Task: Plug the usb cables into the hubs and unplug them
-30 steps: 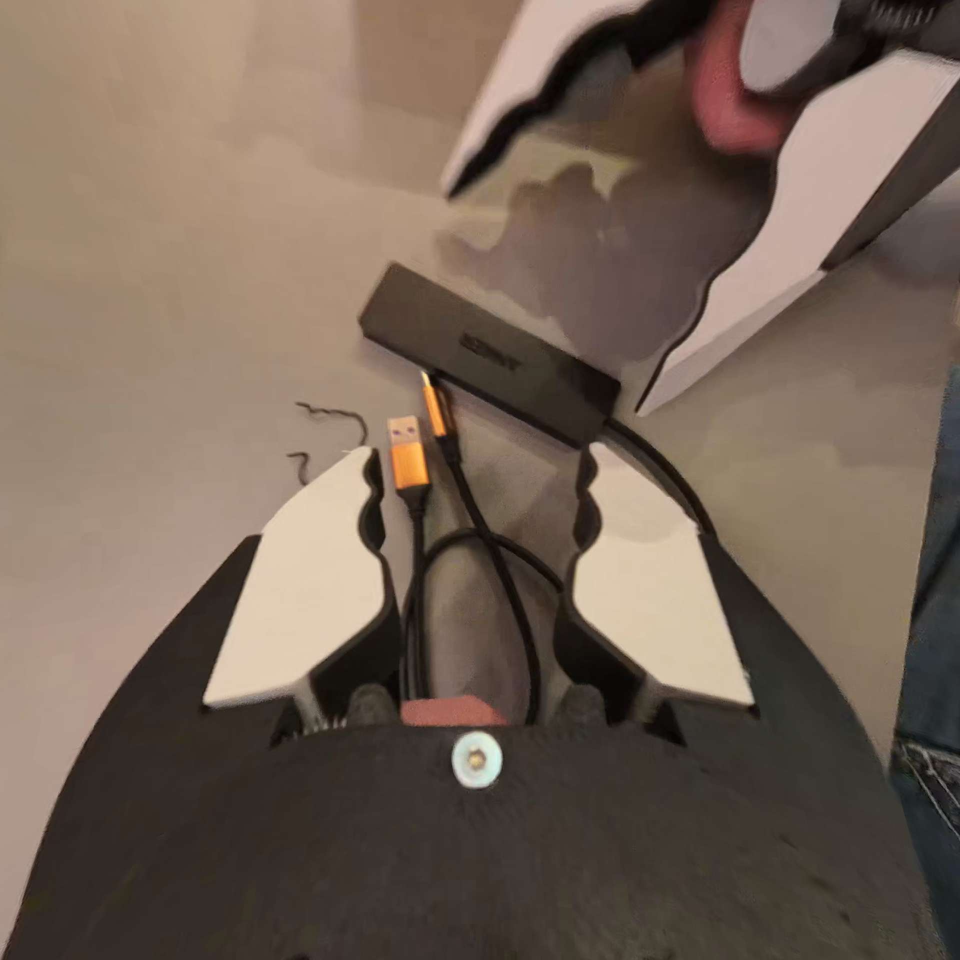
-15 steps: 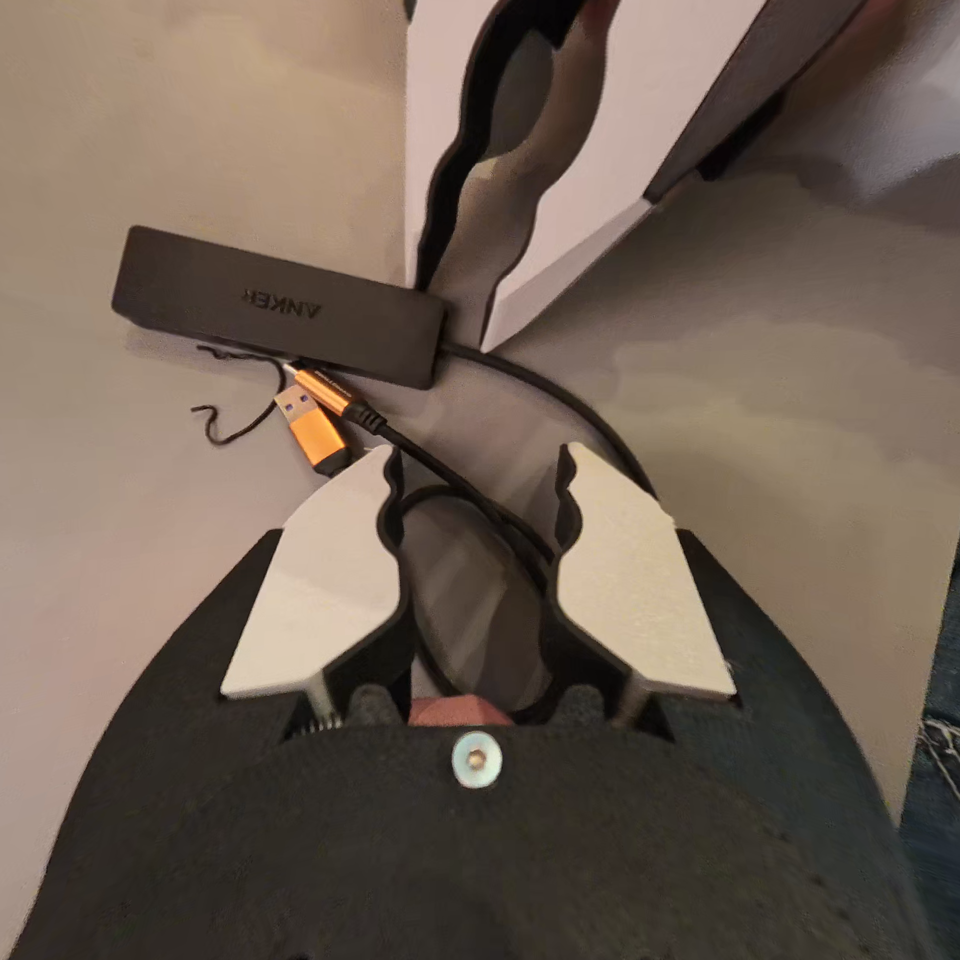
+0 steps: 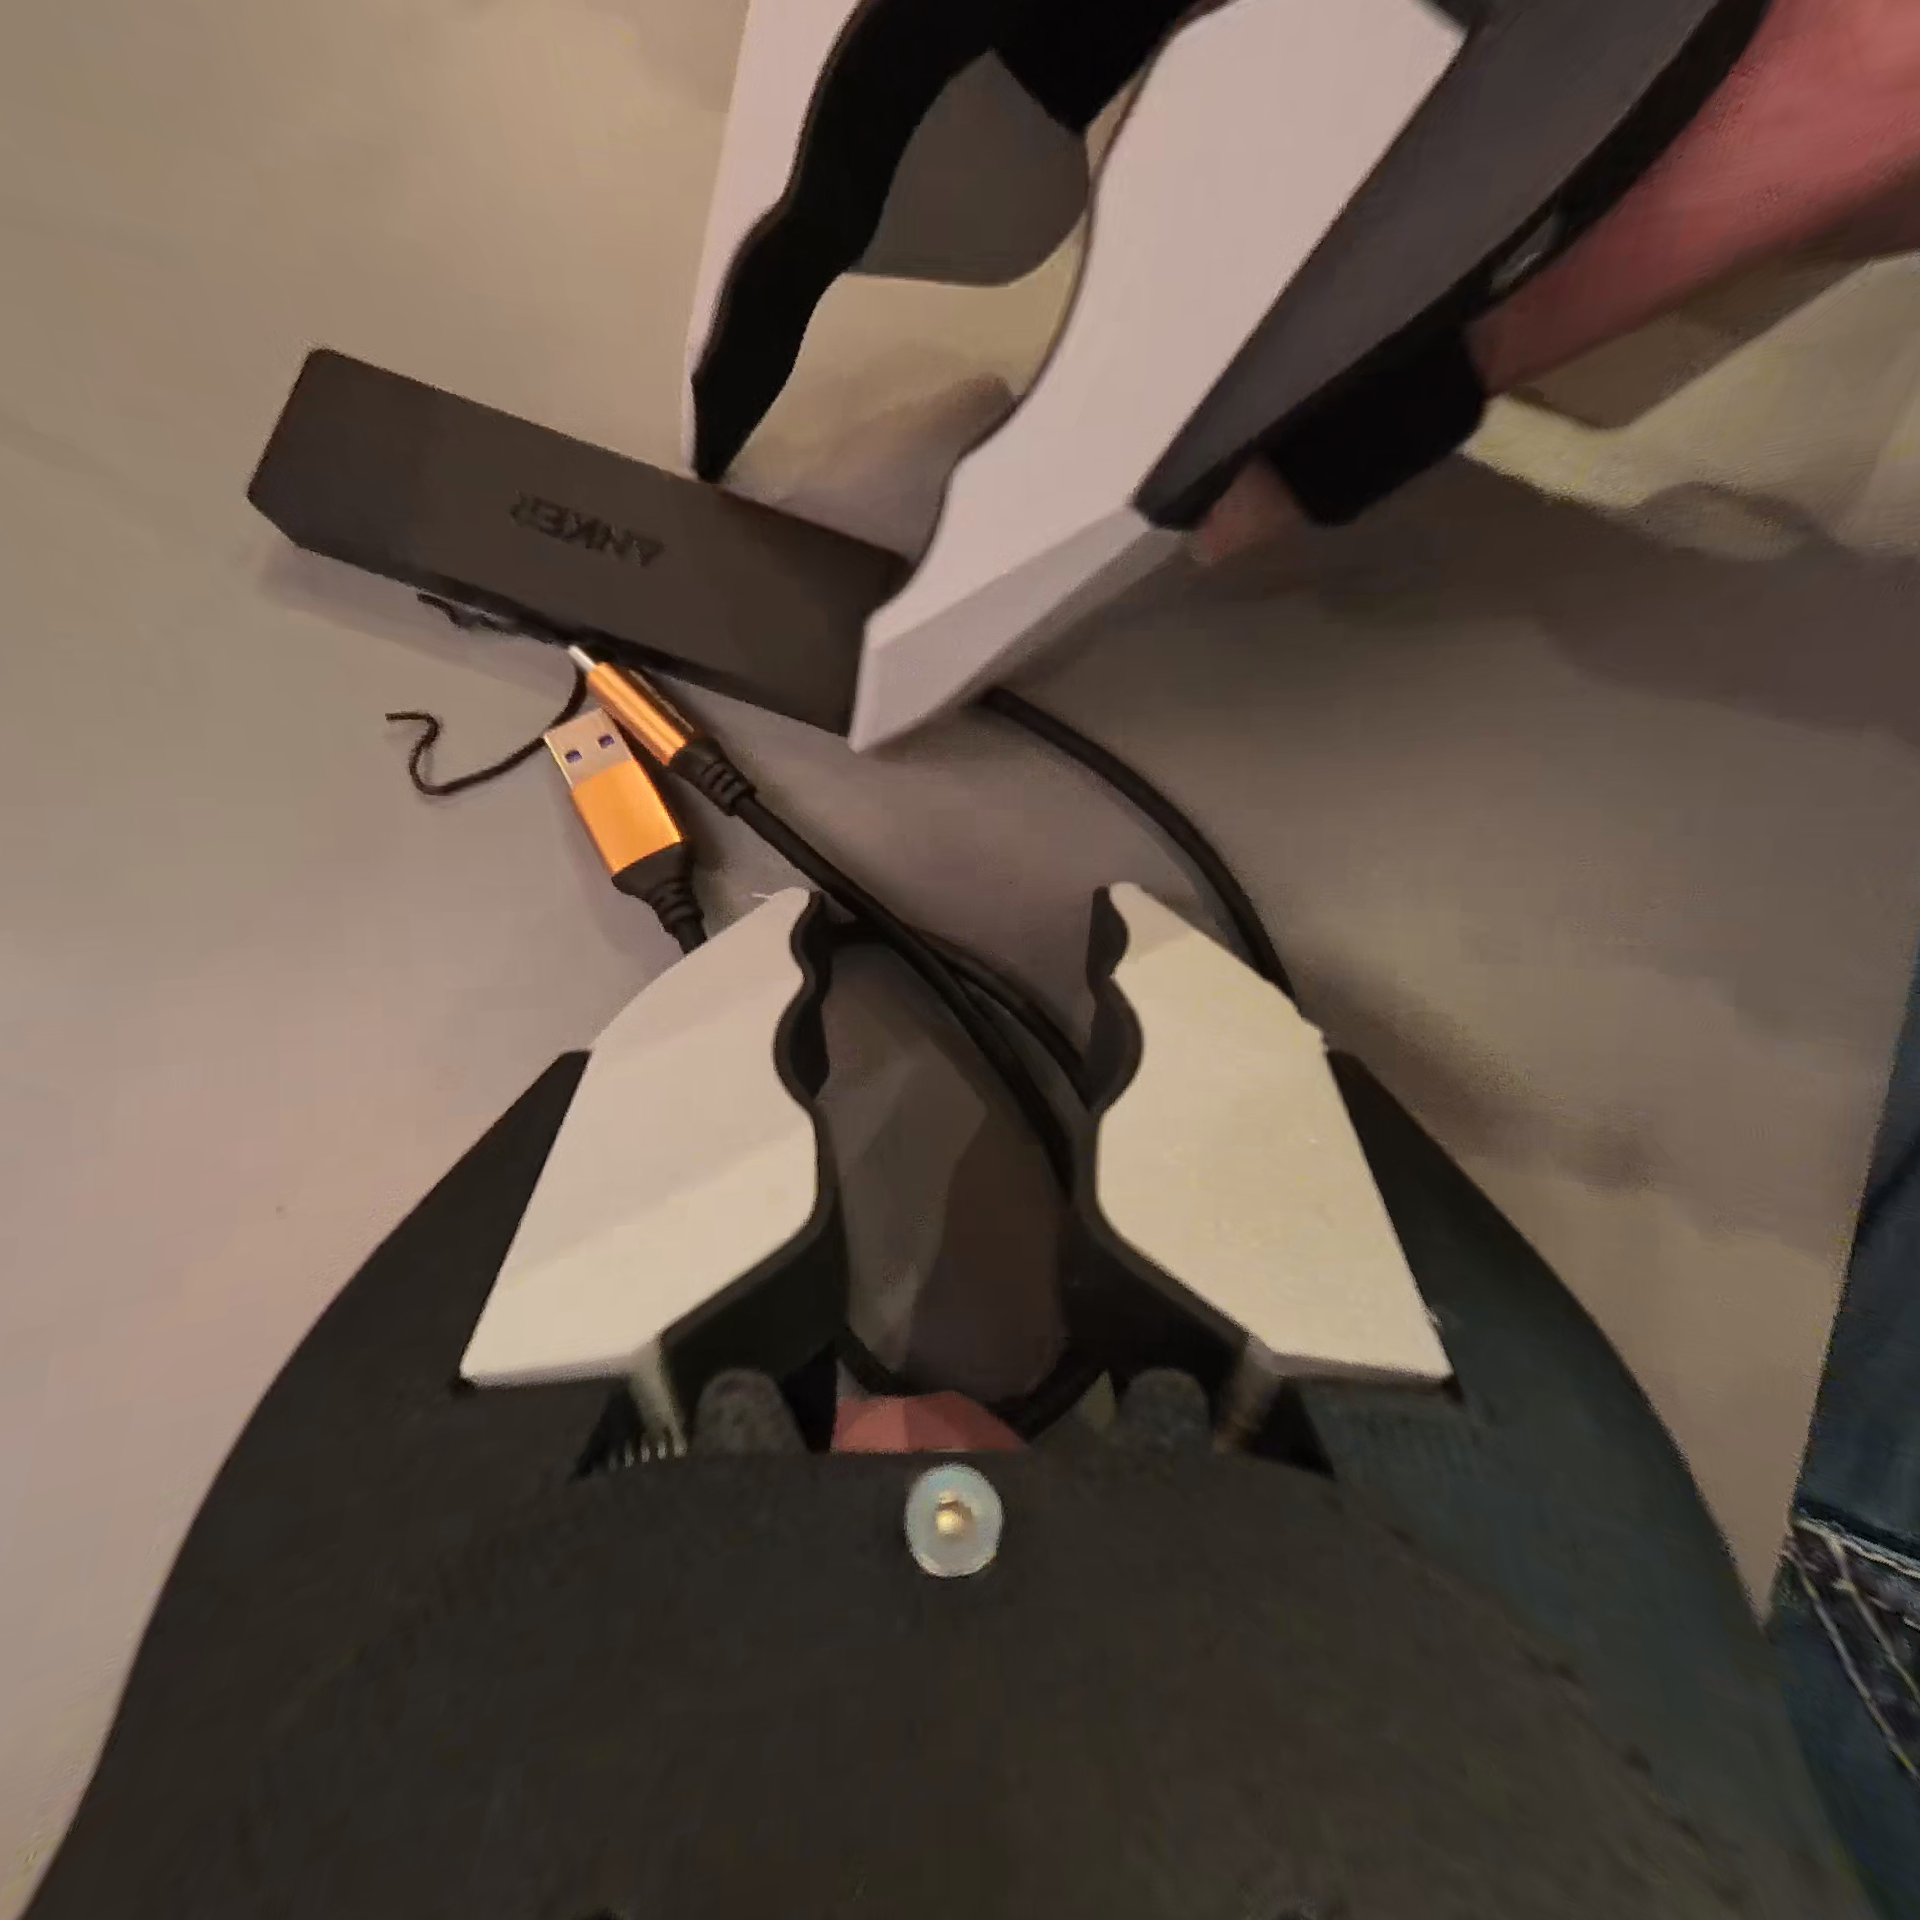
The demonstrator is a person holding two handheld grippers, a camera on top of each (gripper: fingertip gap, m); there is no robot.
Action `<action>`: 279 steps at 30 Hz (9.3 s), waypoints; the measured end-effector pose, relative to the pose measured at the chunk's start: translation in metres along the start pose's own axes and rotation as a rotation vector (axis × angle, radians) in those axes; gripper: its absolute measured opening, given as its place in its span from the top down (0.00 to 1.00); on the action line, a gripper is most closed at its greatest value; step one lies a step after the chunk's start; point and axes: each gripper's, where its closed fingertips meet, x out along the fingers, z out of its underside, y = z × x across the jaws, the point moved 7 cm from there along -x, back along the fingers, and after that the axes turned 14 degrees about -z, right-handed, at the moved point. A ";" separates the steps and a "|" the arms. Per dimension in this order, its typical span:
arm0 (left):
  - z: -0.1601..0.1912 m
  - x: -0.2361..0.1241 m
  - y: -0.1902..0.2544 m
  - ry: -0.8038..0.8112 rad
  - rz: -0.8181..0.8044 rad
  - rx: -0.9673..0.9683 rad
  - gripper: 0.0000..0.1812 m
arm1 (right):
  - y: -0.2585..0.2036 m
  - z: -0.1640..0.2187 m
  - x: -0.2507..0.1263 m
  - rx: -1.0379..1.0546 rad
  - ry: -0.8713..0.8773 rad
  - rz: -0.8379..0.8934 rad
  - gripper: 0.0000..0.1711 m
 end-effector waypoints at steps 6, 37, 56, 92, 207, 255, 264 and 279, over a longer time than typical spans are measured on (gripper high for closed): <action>0.004 -0.006 0.000 0.018 -0.012 -0.014 0.72 | -0.002 -0.002 0.004 0.006 -0.015 0.093 0.77; -0.027 -0.021 -0.014 0.290 -0.003 -0.095 0.69 | -0.040 -0.058 -0.147 -0.108 0.228 -0.078 0.81; -0.021 0.024 -0.049 0.033 -0.343 0.011 0.79 | -0.058 -0.075 -0.246 -0.165 0.509 -0.126 0.81; -0.006 -0.011 -0.039 0.257 -0.257 -0.101 1.00 | -0.037 -0.070 -0.040 -0.030 0.061 -0.281 0.82; 0.015 -0.014 -0.022 0.158 -0.146 -0.139 0.77 | 0.108 0.079 -0.311 0.184 -0.485 0.472 0.52; 0.023 -0.033 -0.029 0.279 -0.163 -0.256 0.79 | -0.017 -0.049 -0.153 -0.014 0.095 0.252 1.00; 0.018 -0.030 -0.031 0.288 -0.172 -0.254 0.79 | -0.048 -0.018 -0.325 -0.002 0.218 0.467 1.00; -0.014 -0.018 -0.027 0.255 -0.213 -0.134 0.78 | -0.010 0.150 -0.338 0.357 0.269 0.554 1.00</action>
